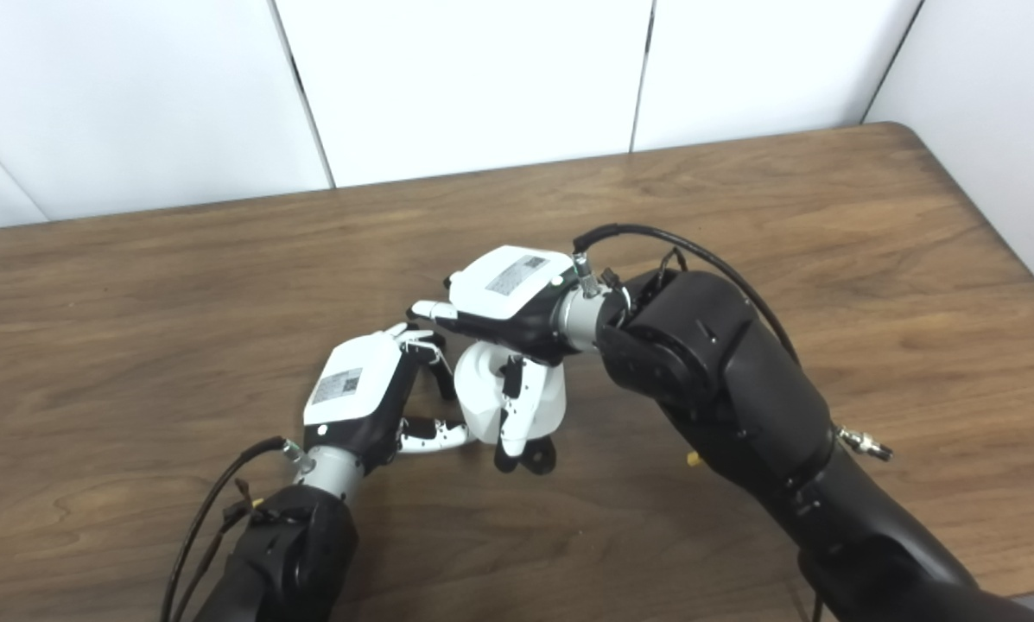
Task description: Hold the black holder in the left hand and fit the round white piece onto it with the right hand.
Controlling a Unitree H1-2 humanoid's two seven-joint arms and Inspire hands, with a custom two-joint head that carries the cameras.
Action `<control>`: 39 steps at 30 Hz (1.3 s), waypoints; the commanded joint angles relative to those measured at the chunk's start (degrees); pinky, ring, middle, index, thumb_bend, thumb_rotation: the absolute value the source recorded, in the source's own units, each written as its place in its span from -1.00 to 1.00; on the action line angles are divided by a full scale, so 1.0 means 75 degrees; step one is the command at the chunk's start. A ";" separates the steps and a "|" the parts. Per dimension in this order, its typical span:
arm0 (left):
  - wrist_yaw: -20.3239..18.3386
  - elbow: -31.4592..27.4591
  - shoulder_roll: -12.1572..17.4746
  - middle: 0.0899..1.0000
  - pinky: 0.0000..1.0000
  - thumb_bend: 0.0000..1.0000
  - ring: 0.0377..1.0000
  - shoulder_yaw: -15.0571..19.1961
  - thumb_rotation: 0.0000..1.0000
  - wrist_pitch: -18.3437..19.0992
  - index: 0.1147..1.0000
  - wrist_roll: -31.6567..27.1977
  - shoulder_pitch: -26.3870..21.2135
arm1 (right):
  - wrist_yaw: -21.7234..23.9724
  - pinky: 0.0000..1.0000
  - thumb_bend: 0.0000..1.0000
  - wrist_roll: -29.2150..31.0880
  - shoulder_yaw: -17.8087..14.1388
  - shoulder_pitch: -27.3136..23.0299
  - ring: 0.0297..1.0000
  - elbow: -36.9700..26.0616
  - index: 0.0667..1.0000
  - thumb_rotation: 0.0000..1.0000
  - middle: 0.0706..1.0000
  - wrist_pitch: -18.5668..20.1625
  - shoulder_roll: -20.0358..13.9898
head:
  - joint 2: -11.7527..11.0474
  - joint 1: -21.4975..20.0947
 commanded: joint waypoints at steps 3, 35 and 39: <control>-0.0993 0.0830 -0.0006 0.56 0.81 0.04 0.81 -0.0340 -0.90 0.0195 -0.16 -0.0203 0.0284 | 0.0725 1.00 1.00 0.0328 0.0307 -0.0698 1.00 -0.0408 0.99 -0.02 1.00 0.0913 -0.0393 | -0.0022 -0.0028; -0.0959 0.1060 -0.0035 0.56 0.79 0.04 0.81 -0.0335 -0.90 0.0179 -0.16 -0.0257 0.0165 | 0.0726 1.00 1.00 0.1221 0.0718 -0.2126 1.00 -0.1165 0.99 -0.05 1.00 0.2291 -0.1300 | -0.0136 0.0026; -0.0936 0.1090 -0.0022 0.57 0.79 0.04 0.81 -0.0315 -0.89 0.0149 -0.16 -0.0294 0.0160 | 0.0726 1.00 1.00 0.1336 0.0637 -0.2258 1.00 -0.1144 0.99 -0.03 1.00 0.2291 -0.1343 | -0.0165 0.0045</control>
